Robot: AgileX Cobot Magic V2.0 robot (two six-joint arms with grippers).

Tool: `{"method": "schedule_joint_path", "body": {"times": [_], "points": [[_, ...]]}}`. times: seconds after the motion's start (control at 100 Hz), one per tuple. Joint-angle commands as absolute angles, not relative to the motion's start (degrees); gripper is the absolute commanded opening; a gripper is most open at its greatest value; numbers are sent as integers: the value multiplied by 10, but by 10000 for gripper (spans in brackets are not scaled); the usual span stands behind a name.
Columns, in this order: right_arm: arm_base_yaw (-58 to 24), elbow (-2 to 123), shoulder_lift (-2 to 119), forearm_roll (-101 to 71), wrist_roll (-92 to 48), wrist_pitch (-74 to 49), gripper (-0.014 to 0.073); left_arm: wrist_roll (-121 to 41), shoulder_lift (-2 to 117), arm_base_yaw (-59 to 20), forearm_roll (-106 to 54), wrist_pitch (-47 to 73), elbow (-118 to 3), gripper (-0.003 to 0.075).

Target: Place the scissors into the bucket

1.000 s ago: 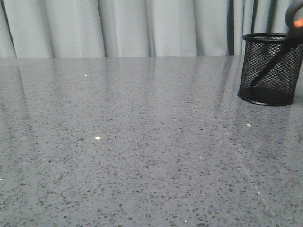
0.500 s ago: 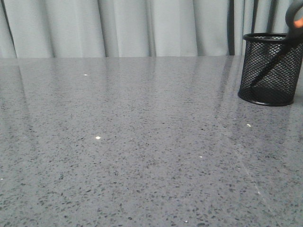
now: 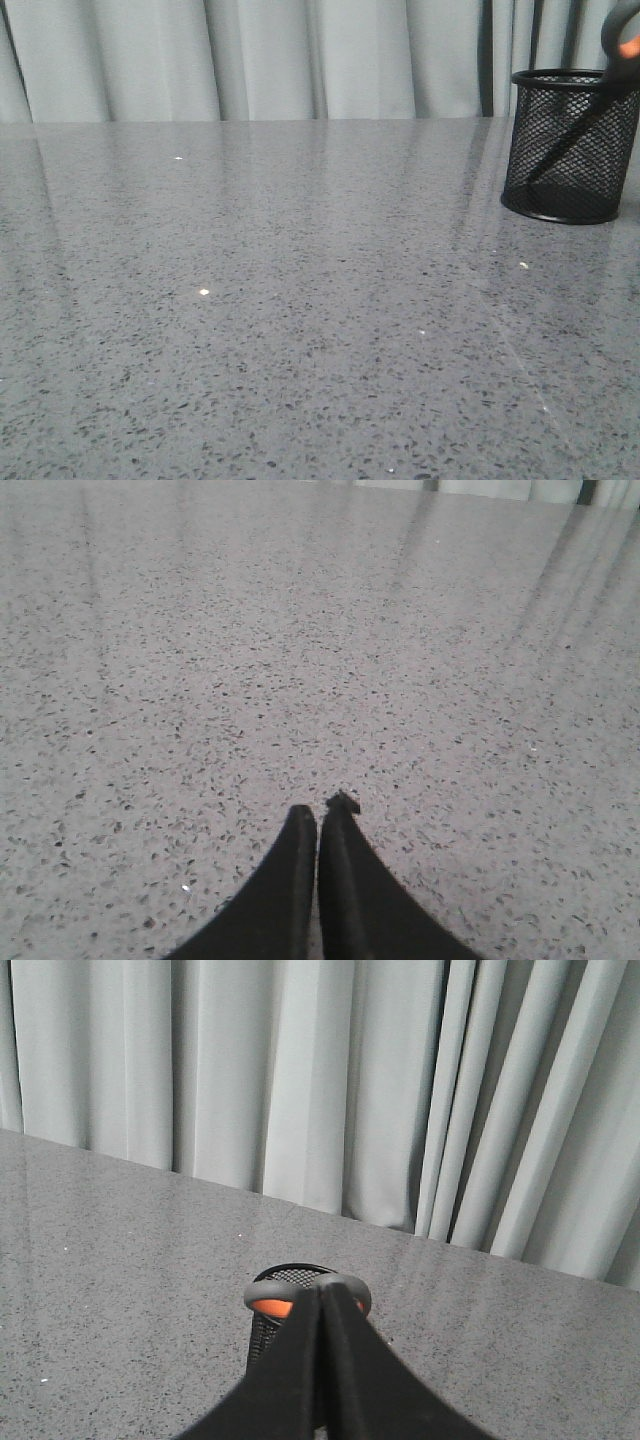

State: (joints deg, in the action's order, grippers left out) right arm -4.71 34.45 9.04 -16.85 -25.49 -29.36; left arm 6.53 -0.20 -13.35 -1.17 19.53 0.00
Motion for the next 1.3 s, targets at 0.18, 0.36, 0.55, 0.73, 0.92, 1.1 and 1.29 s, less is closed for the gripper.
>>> {"method": "schedule_joint_path", "body": {"times": [0.18,0.36,0.55,0.73,0.92,1.1,1.29], "points": [[-46,357,99,-174,-258,-248,-46,65,-17,-133,-22,174,22,-20],[-42,323,96,-173,-256,-244,-46,65,-17,-133,-22,174,22,-20],[4,186,52,-65,-91,-132,-46,65,-17,-133,-22,174,22,-20],[51,47,-5,-26,-36,-61,-46,65,-17,-133,-22,174,22,-20],[55,-10,-19,-26,-36,-114,-46,65,-17,-133,-22,174,22,-20],[55,-11,-19,-28,-36,-168,-46,65,-17,-133,-22,174,22,-20],[55,-11,-19,-28,-36,-168,-46,65,-17,-133,-22,174,22,-20]]}}
